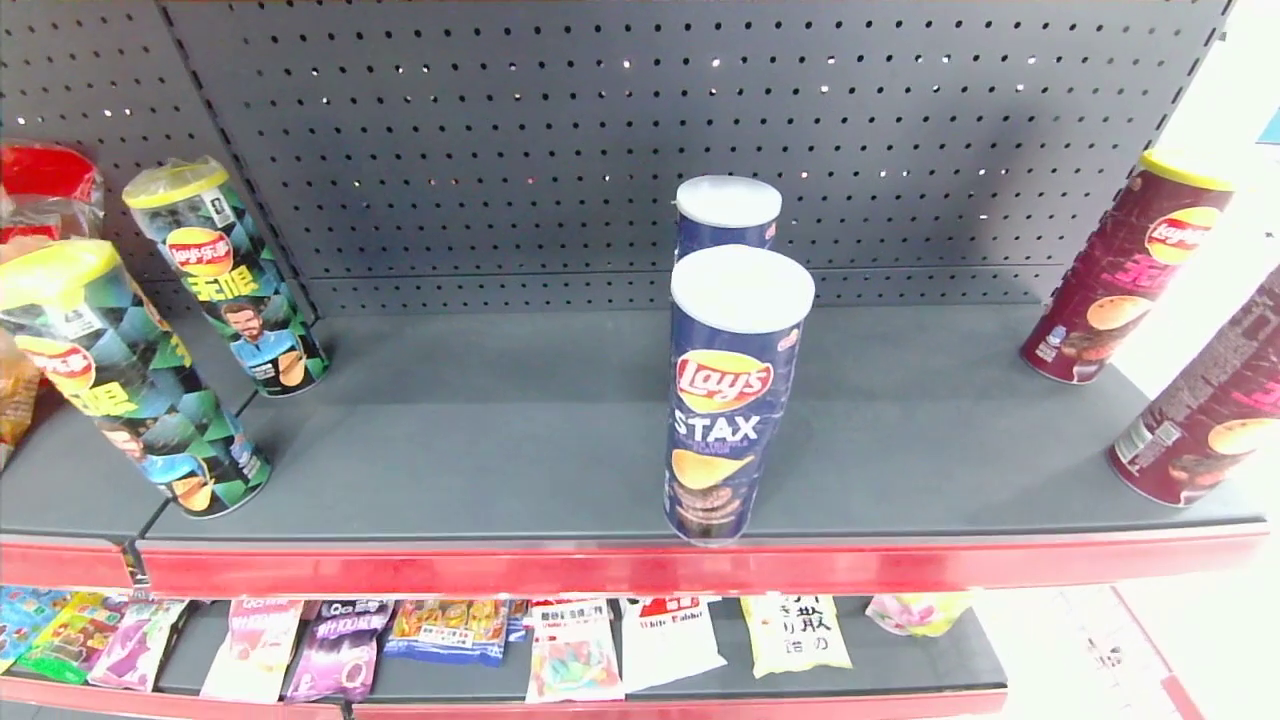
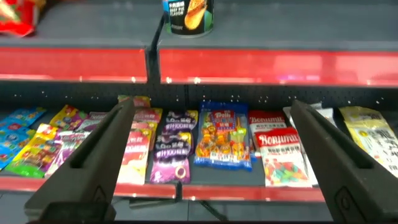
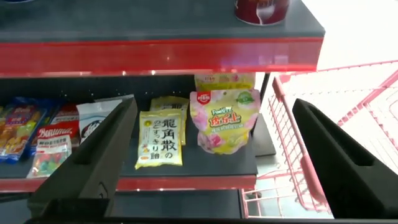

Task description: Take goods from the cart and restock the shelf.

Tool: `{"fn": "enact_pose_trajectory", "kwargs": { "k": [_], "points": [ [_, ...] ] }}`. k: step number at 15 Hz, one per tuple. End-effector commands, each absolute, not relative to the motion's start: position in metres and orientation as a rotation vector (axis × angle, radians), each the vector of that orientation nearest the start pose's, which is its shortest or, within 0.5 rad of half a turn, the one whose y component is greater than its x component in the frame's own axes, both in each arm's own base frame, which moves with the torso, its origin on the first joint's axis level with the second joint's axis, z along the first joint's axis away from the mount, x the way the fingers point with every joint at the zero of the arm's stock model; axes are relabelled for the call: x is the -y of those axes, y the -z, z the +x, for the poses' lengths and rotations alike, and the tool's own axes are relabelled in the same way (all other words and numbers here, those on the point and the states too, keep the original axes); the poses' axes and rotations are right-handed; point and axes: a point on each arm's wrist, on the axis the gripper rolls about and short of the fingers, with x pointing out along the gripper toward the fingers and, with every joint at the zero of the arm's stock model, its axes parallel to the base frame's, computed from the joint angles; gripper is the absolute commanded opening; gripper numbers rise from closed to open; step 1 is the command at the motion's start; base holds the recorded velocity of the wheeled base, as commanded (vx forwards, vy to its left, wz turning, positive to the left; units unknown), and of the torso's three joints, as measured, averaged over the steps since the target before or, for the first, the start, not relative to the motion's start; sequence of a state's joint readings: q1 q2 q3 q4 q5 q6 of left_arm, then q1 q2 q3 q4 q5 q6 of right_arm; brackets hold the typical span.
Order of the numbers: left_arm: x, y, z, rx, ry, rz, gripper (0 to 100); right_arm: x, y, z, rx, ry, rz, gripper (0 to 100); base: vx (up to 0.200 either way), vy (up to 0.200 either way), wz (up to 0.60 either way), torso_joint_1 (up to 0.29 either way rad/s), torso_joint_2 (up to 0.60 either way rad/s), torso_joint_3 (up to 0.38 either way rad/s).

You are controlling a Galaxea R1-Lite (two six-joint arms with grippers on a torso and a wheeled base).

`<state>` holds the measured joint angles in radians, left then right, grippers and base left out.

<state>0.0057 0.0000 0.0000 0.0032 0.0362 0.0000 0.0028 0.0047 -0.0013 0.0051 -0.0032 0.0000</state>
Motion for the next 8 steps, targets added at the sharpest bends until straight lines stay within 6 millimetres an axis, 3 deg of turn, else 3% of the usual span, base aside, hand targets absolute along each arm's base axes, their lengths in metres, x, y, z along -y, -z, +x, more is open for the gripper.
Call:
{"fn": "enact_pose_trajectory", "kwargs": {
  "k": [1,8],
  "points": [
    [-0.0007,-0.0752,-0.0228,-0.003,-0.041,0.000,100,0.0001,-0.0756,-0.0228,-0.003,0.000,0.000,100,0.000,0.000,0.00,0.000,0.00,0.000],
    [-0.0007,-0.0752,-0.0228,-0.003,-0.041,0.000,100,0.0001,-0.0755,-0.0228,-0.005,-0.002,0.002,100,0.000,0.000,0.00,0.000,0.00,0.000]
  ]
}}
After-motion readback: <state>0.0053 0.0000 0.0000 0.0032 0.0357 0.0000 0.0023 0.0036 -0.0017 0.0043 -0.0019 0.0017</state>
